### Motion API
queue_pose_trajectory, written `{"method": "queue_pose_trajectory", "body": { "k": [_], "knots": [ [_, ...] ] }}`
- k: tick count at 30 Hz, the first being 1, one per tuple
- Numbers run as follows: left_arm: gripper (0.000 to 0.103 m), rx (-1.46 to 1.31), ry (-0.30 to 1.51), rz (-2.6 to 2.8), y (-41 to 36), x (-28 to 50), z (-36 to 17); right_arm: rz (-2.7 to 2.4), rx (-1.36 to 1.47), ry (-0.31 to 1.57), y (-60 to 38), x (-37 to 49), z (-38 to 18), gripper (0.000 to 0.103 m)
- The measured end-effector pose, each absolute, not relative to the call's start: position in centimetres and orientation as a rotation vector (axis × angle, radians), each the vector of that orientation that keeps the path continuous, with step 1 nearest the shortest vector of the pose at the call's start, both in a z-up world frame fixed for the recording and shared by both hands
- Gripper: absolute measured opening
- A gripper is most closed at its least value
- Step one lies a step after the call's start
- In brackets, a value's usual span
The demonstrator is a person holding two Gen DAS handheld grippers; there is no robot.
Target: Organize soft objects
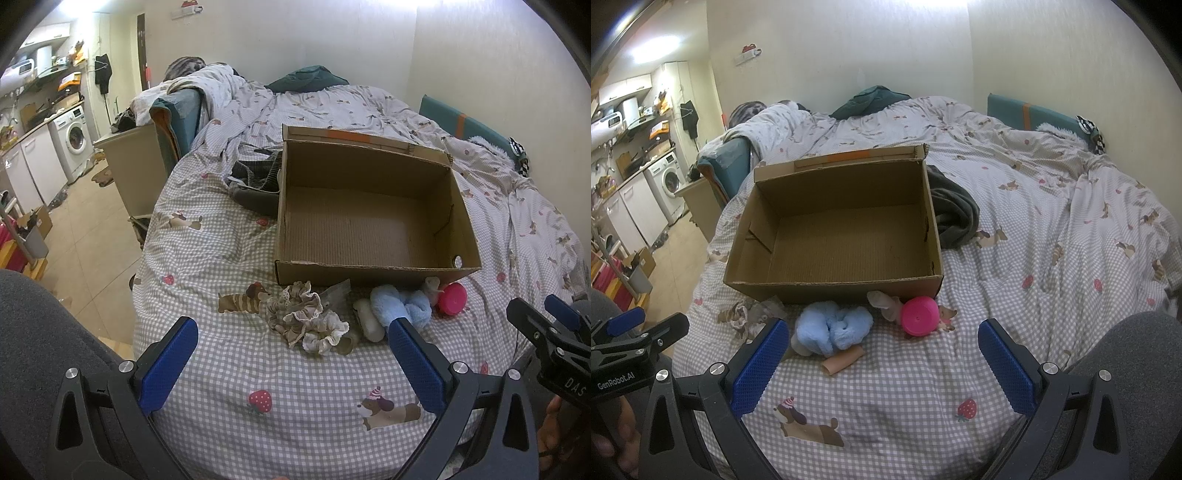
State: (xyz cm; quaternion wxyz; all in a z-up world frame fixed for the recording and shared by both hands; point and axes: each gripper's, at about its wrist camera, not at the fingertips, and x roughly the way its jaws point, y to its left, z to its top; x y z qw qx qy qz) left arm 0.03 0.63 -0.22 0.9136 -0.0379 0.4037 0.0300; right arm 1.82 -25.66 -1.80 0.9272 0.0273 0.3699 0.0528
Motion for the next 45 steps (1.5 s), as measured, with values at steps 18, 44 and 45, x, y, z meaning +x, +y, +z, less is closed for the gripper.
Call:
{"method": "queue_pose_trajectory", "body": {
  "k": [18, 44, 45],
  "knots": [
    [0.103, -0.076, 0.836, 0.065, 0.6, 0.2, -0.4, 0.108, 0.056, 0.758, -25.7, 1.8, -1.8, 0.103],
    [0.103, -0.158, 0.997, 0.182, 4.9, 5.0, 0.5, 0.153, 0.164, 0.866, -28.2, 4.1, -1.2, 0.103],
    [0.103, -0.171, 1.009, 0.195, 5.5, 5.6, 0.6, 0.151, 0.162, 0.871, -28.5, 4.4, -1.0, 0.103]
  ]
}}
